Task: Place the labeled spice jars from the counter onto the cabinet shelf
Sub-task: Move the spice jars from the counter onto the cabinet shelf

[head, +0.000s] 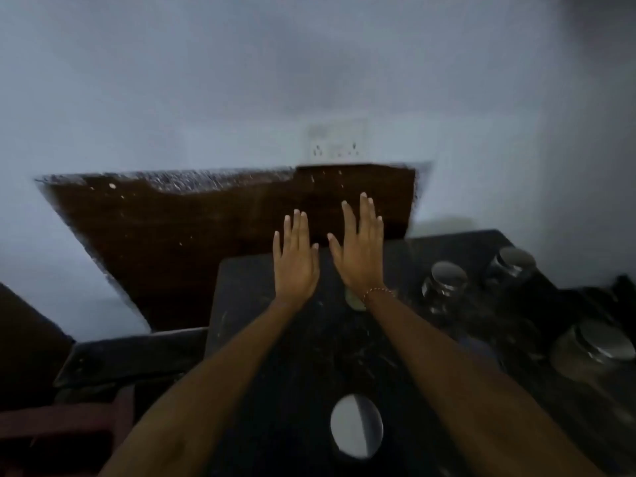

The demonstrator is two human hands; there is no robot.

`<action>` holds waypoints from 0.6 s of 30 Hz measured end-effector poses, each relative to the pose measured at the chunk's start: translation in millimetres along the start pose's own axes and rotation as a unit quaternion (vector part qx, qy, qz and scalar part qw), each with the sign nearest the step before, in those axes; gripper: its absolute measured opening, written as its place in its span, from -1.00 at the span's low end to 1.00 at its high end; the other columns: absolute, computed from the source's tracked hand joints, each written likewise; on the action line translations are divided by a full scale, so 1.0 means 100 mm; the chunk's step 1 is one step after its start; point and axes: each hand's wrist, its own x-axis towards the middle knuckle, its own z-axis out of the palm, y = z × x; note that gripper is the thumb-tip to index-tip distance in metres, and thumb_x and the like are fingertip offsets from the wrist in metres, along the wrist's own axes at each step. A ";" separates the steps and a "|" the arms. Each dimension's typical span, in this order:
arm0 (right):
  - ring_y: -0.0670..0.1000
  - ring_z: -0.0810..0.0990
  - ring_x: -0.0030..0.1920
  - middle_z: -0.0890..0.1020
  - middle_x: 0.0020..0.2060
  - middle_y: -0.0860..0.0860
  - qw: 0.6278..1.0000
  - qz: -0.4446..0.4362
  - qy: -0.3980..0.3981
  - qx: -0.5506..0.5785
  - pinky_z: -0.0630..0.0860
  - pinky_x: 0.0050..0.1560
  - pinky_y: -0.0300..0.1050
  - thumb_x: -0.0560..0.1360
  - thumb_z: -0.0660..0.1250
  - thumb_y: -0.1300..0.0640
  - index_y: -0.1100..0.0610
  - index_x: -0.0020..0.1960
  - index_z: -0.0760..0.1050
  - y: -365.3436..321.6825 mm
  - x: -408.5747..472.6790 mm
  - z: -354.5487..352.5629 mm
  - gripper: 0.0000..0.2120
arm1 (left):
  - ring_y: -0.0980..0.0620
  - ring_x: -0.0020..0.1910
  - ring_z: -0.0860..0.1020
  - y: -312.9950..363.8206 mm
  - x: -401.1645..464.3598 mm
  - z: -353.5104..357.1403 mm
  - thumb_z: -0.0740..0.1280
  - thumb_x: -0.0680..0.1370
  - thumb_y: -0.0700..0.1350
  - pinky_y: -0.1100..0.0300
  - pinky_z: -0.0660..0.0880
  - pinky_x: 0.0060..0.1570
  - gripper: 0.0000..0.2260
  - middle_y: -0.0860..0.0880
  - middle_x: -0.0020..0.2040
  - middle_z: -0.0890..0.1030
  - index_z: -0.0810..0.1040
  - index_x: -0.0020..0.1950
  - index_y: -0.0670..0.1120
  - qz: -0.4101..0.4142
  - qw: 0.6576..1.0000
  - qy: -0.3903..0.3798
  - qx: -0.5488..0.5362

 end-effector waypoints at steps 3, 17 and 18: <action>0.21 0.15 0.49 0.19 0.48 0.24 0.998 0.009 -0.050 -0.022 0.21 0.42 0.23 0.52 0.13 -0.06 0.17 0.46 0.23 0.15 -0.55 0.03 -0.43 | 0.04 0.51 -0.15 0.01 -0.51 0.27 0.02 0.64 -0.05 -0.01 -0.12 0.50 -0.50 -0.10 0.56 -0.01 -0.06 0.53 -0.12 0.017 0.996 -0.089 0.014; 0.21 0.07 0.51 0.10 0.50 0.24 0.993 0.086 -0.072 0.026 0.14 0.44 0.10 0.52 0.19 -0.13 0.19 0.47 0.17 0.10 -2.11 -0.45 -0.36 | -0.02 0.54 -0.09 0.07 -1.80 0.24 -0.06 0.64 0.06 0.00 -0.13 0.48 -0.55 -0.10 0.56 0.05 0.22 0.48 -0.08 -0.050 0.958 -0.269 -0.089; 0.20 0.04 0.52 0.07 0.51 0.24 0.991 0.082 -0.093 0.040 0.11 0.45 0.08 0.51 0.17 -0.18 0.18 0.48 0.15 0.09 -2.27 -0.47 -0.32 | -0.01 0.54 -0.07 0.07 -1.87 0.20 -0.06 0.64 0.07 -0.01 -0.11 0.48 -0.55 -0.10 0.55 0.08 0.22 0.48 -0.08 -0.099 0.941 -0.292 -0.137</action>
